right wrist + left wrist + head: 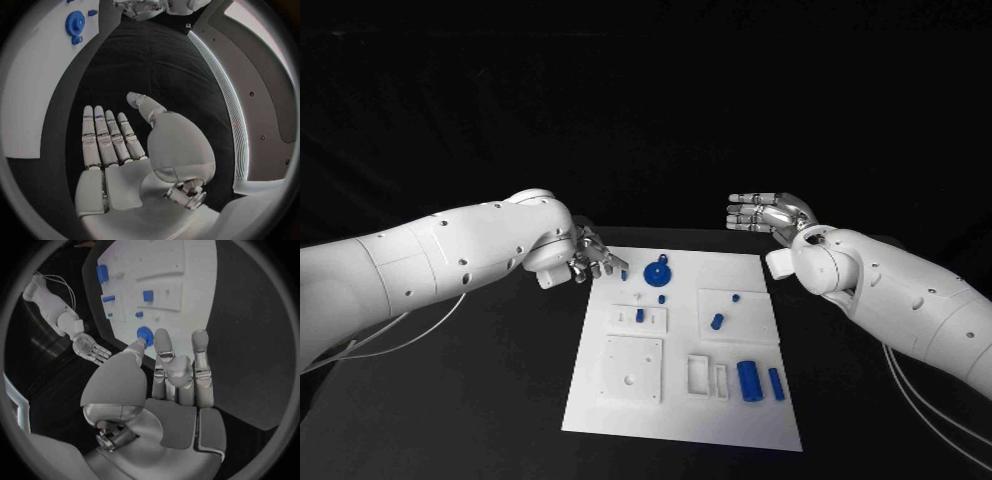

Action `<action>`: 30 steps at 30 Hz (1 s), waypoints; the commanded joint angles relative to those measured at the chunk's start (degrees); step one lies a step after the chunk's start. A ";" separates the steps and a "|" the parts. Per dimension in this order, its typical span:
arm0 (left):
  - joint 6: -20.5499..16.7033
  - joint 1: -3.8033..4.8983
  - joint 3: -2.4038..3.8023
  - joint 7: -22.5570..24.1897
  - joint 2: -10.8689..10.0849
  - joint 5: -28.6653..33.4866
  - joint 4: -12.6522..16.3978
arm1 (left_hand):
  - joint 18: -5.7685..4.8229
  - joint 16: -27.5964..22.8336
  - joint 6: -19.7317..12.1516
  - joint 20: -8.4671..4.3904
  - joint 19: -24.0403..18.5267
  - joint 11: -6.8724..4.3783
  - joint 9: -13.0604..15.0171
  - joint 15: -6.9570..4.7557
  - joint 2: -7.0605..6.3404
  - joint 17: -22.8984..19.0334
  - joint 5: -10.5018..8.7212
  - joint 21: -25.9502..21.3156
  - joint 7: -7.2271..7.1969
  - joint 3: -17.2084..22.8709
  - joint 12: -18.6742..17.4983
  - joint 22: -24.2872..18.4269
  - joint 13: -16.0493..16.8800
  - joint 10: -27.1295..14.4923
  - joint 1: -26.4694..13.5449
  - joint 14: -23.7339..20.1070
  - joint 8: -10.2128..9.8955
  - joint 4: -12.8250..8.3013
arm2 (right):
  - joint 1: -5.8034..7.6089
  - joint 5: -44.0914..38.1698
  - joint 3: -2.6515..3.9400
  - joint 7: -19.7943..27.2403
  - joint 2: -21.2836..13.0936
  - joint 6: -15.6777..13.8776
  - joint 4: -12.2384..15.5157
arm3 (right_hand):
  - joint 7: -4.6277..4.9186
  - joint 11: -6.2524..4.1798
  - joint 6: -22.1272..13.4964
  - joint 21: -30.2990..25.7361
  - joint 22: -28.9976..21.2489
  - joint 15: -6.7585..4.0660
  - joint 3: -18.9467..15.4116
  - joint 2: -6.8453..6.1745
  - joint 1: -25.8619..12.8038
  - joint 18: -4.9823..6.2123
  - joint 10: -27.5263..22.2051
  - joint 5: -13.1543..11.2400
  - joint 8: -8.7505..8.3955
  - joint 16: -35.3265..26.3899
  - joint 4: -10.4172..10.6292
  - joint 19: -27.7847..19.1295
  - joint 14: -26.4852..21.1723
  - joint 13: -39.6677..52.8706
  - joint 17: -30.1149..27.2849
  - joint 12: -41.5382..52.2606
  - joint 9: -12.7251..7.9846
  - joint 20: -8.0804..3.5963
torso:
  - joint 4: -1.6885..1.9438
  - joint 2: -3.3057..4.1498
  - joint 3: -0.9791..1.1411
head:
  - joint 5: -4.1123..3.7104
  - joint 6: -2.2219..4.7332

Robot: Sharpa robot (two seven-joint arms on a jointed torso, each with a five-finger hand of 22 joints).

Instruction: Assemble the parts on the task board

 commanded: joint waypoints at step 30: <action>14.63 1.65 0.25 1.52 9.36 -0.61 -18.85 | -1.27 0.52 -8.11 -0.34 0.46 1.97 -32.38 0.75 4.53 -2.59 2.15 -1.47 3.53 -2.55 -1.75 1.07 2.19 2.44 -1.38 -1.13 0.63 -5.25 | 0.38 -1.11 0.14 1.10 -0.39 -0.52 1.95 | 0.10 0.04 -0.31 -0.09 -0.08 0.06 0.07 -0.43 -0.12 -1.12 -0.47 0.39 -0.21 -0.35 0.11 -0.47 -0.48 -0.08 -0.05 -0.24 -0.09 0.06 | -0.94 2.35 0.10 | 1.21 1.96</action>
